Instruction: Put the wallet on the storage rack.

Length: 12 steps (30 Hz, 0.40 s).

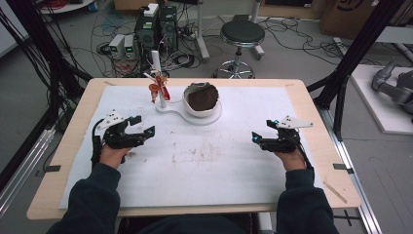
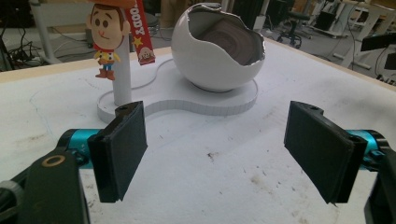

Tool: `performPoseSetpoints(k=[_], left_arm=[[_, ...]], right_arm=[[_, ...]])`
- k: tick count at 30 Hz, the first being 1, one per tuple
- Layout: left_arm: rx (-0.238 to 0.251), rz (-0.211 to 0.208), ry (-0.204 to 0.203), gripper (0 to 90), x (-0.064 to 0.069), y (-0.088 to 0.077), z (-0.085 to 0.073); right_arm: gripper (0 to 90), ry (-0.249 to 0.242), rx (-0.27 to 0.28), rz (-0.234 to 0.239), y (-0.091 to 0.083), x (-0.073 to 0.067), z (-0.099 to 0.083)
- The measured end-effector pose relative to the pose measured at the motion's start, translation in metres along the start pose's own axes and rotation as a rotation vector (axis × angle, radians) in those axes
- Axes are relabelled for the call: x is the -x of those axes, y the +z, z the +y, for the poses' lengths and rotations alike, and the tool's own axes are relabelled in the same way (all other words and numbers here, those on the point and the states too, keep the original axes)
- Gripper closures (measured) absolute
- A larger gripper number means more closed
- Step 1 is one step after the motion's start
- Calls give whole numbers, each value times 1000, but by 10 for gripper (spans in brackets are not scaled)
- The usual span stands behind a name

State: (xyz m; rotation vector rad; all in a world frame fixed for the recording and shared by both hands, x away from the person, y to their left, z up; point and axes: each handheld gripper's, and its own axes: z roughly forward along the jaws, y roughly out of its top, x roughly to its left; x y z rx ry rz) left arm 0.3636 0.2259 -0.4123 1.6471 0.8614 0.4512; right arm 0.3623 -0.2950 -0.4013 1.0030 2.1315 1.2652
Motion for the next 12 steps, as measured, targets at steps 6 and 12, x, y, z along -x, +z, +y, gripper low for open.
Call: performPoseSetpoints(k=[6, 12], left_arm=[[1, 9, -5, 212, -1, 0, -1], [1, 17, -5, 213, -3, -1, -1]], right_arm=[[208, -3, 0, 0, 0, 0, 0], [208, 2, 7, -1, -2, 3, 0]])
